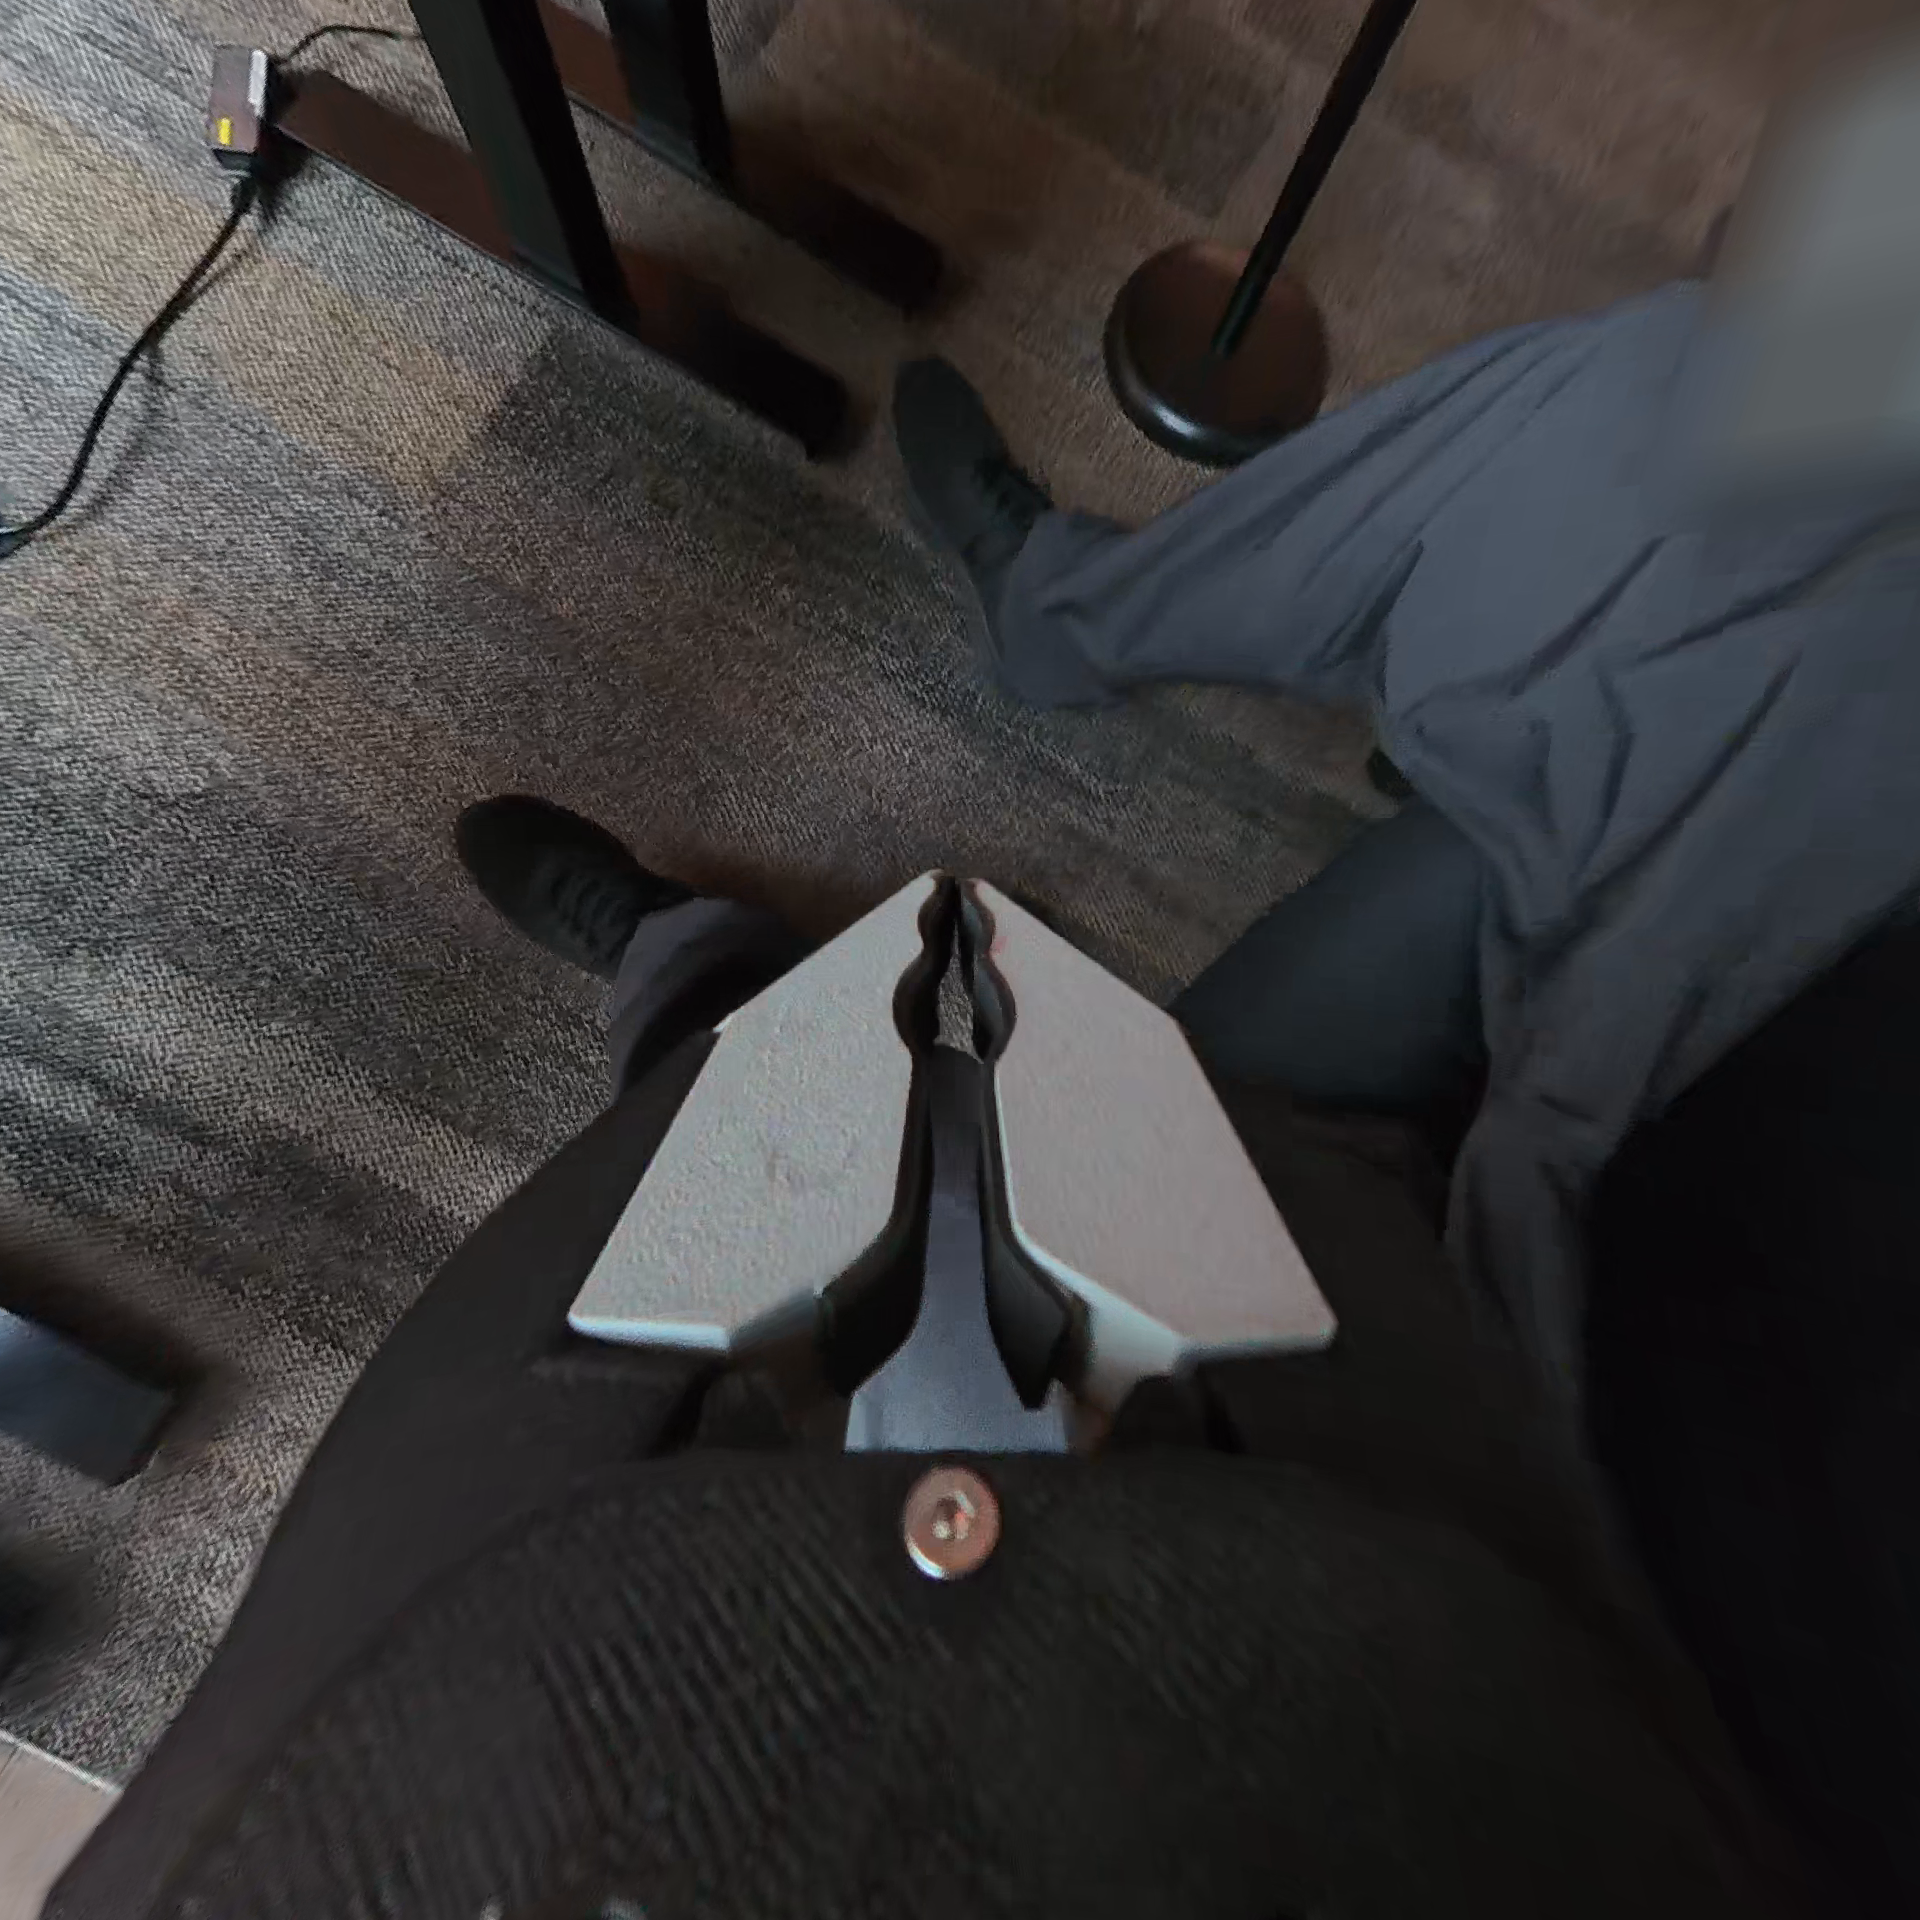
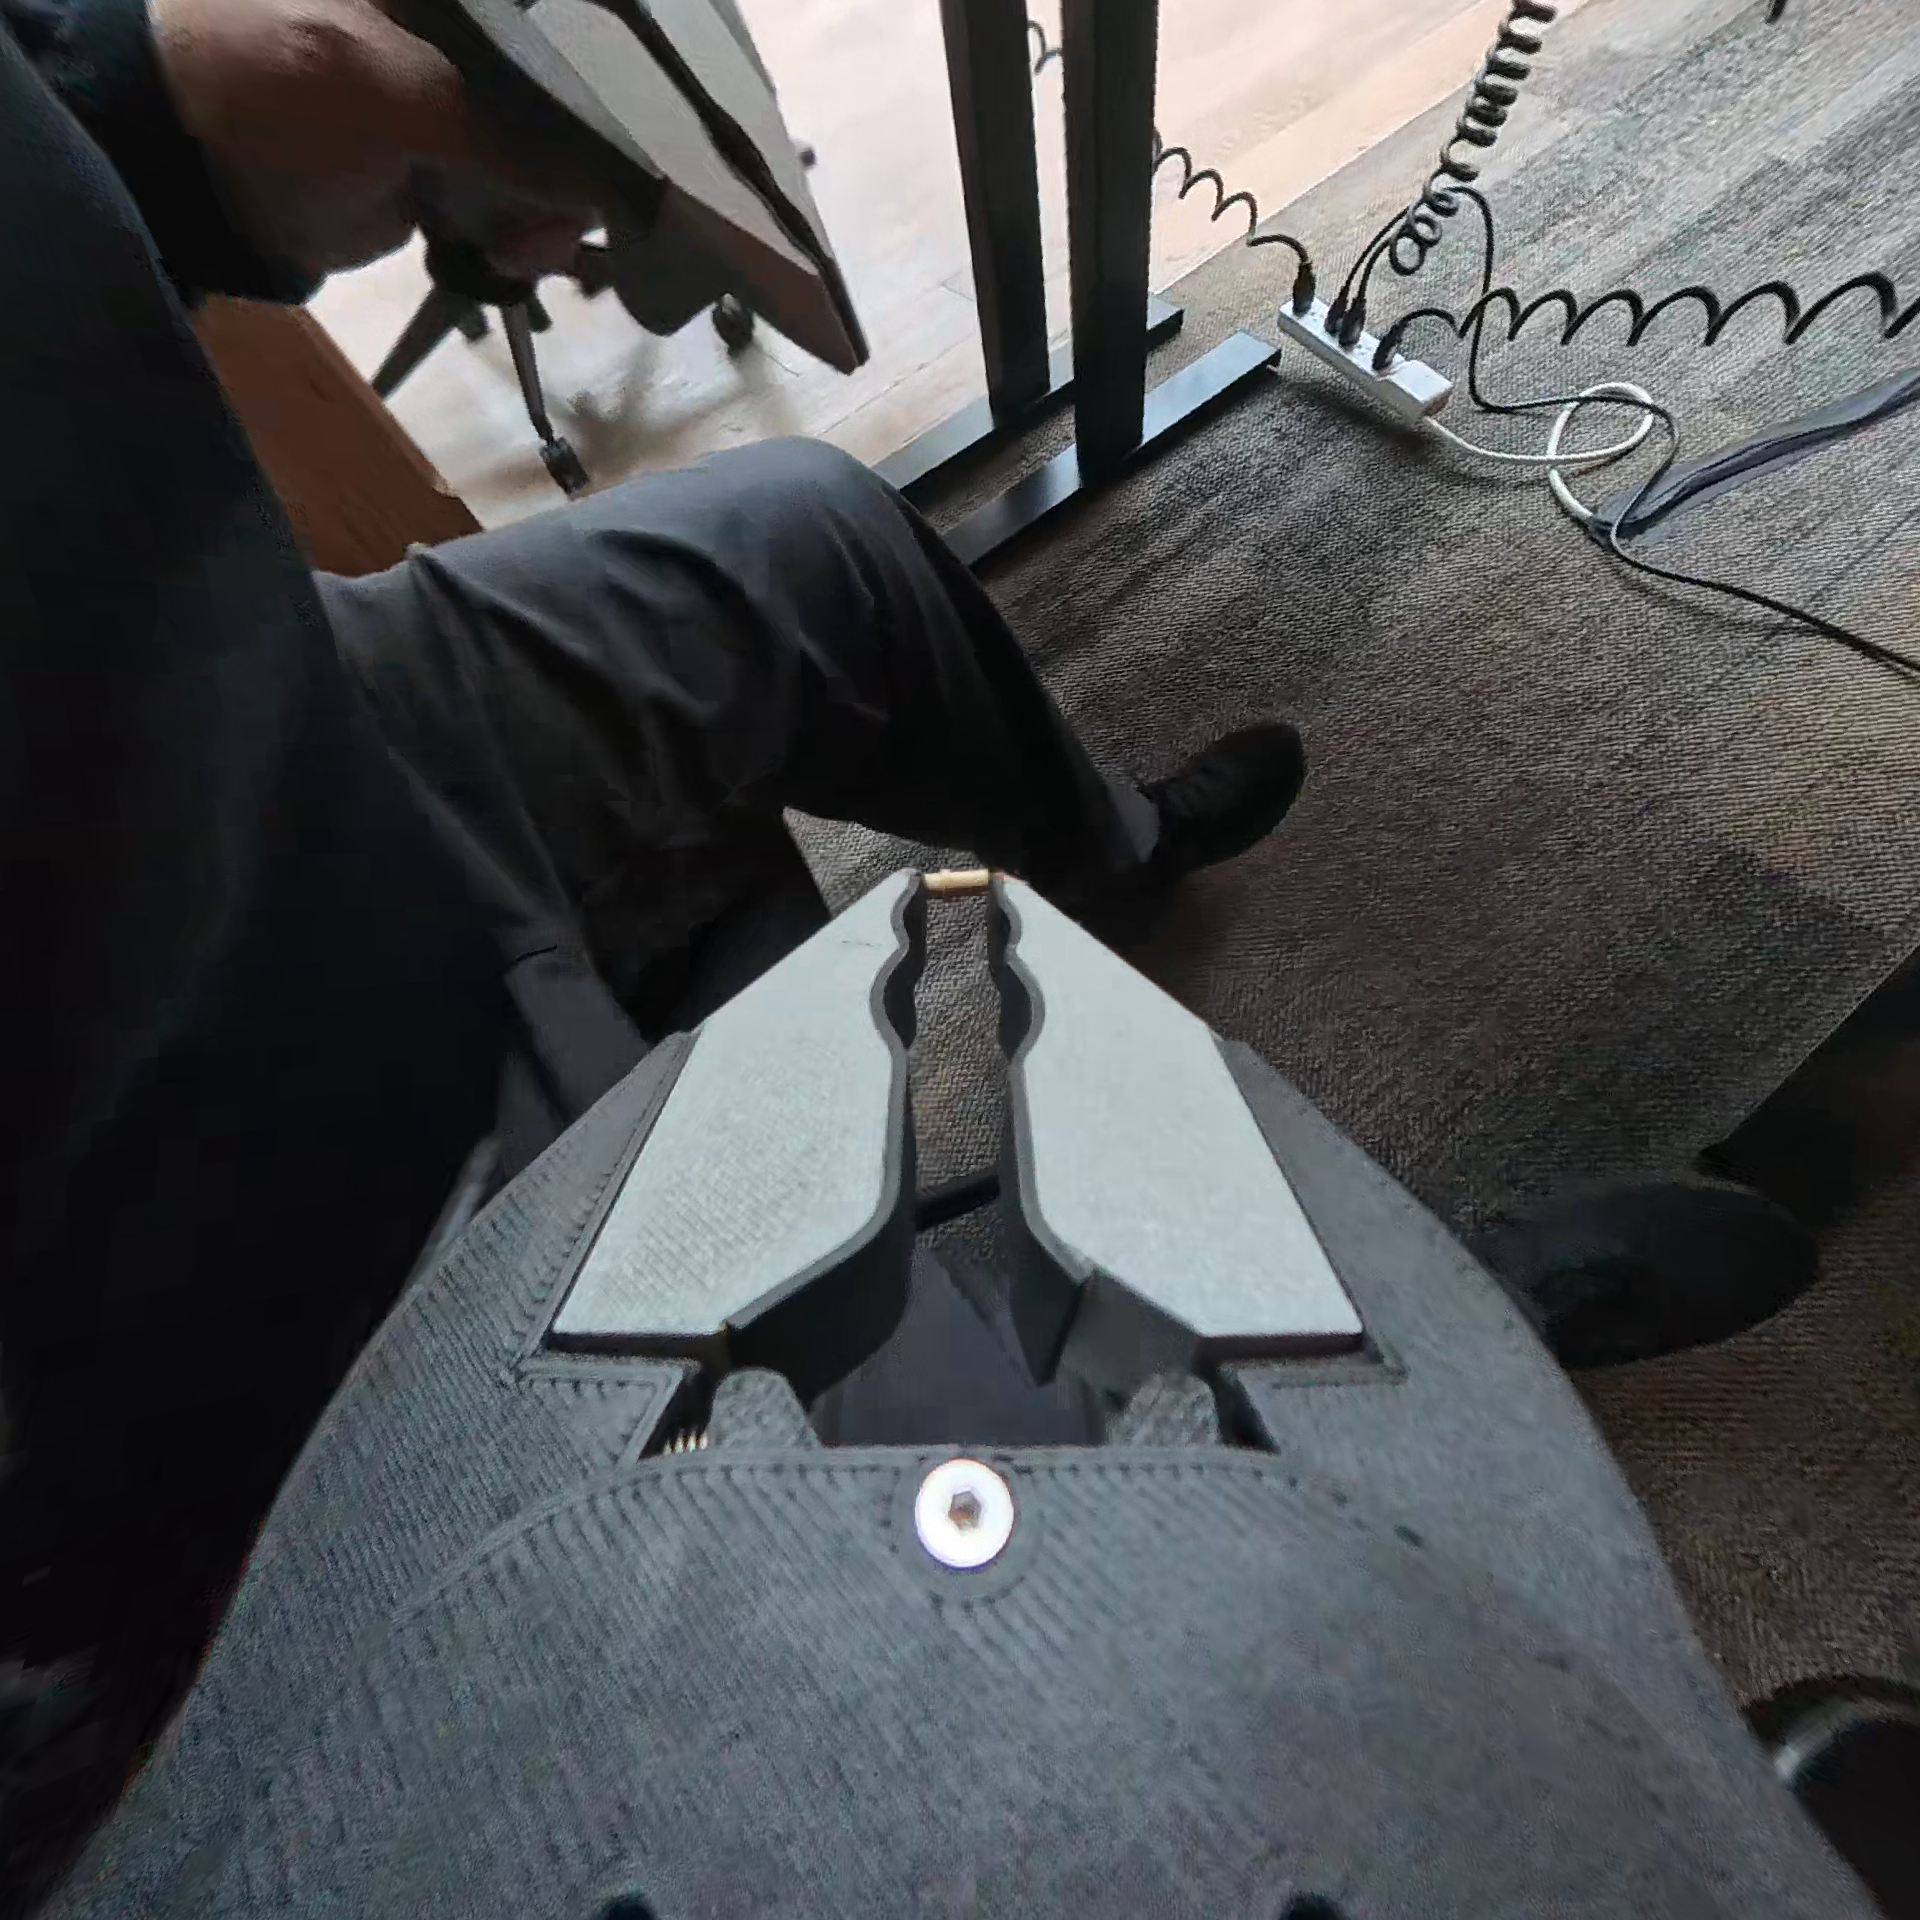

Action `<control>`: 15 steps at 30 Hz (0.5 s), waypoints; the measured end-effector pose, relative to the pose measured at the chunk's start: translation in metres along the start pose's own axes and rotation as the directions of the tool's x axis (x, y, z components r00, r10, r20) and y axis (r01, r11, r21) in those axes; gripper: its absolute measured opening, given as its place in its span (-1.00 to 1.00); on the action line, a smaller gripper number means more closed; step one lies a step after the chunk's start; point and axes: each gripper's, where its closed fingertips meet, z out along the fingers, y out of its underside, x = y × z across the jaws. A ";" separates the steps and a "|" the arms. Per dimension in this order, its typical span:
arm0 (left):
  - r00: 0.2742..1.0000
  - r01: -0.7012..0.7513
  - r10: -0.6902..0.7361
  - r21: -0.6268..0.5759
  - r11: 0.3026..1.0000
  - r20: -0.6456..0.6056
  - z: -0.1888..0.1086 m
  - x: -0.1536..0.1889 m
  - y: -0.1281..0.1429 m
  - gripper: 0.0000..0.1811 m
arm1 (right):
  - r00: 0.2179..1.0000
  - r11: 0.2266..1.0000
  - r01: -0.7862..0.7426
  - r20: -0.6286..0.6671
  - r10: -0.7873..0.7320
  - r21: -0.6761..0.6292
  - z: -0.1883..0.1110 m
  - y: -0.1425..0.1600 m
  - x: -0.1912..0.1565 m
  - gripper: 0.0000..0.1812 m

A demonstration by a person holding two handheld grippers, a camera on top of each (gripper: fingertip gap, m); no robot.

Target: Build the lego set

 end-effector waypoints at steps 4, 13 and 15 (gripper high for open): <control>0.999 0.042 -0.042 -0.016 0.999 -0.008 0.021 -0.028 -0.006 -1.00 | 0.984 0.996 -0.067 0.161 0.076 -0.056 0.052 -0.013 0.036 -0.91; 0.950 -0.310 0.311 0.033 0.950 -0.011 0.045 -0.065 -0.071 -1.00 | 0.977 0.996 -0.033 0.212 0.014 0.086 0.081 -0.074 0.118 -0.91; 0.951 -0.302 0.302 0.015 0.953 -0.070 0.056 -0.072 -0.077 -1.00 | 0.985 0.991 -0.029 0.170 0.007 0.129 0.078 -0.094 0.142 -0.92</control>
